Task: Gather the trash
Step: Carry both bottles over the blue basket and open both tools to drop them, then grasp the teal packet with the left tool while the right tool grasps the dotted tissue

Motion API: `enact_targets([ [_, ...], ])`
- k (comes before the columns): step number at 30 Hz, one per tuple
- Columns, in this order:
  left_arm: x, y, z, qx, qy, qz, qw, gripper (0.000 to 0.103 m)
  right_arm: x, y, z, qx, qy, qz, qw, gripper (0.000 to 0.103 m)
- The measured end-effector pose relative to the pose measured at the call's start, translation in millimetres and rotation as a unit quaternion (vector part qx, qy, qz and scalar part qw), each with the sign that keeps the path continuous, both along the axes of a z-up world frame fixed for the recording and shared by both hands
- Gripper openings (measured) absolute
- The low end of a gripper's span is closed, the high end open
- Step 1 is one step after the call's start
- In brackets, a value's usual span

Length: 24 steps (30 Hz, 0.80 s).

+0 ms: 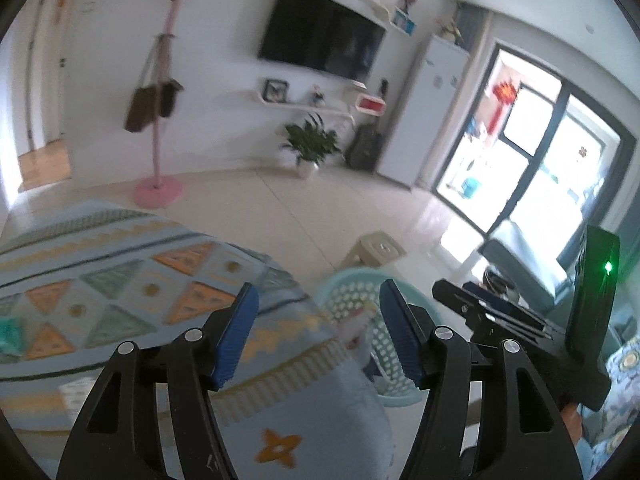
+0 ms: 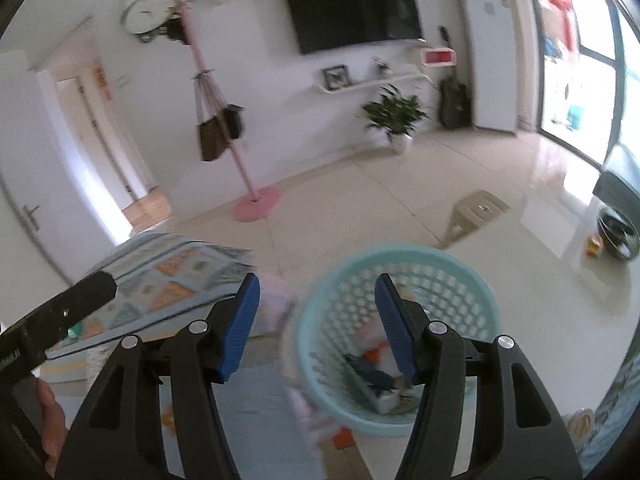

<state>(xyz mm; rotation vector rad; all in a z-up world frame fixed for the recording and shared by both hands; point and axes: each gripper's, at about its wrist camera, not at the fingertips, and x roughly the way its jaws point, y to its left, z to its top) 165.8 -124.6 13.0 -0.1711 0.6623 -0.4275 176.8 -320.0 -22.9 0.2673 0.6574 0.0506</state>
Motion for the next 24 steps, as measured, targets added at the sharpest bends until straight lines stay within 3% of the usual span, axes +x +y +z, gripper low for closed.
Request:
enact_targets([
  [6, -19.5, 67.6, 19.1, -0.011, -0.029, 0.067, 0.9973, 0.061, -8.5, 69.0, 21.2, 0.006, -0.034, 0.075, 0.997, 0.056],
  [12, -35.9, 149.3, 22.8, -0.02, -0.032, 0.144, 0.9888, 0.062, -11.1, 144.2, 27.4, -0.017, -0.049, 0.146, 0.988, 0.056],
  [19, -43.6, 231.7, 3.8, -0.035, -0.004, 0.233, 0.9718, 0.071, -10.8, 225.5, -0.2, -0.03, -0.029, 0.225, 0.974, 0.056],
  [24, -30.8, 264.9, -27.0, -0.02, 0.036, 0.256, 0.9658, 0.081, -14.8, 260.7, -37.9, -0.048, -0.001, 0.242, 0.969, 0.057],
])
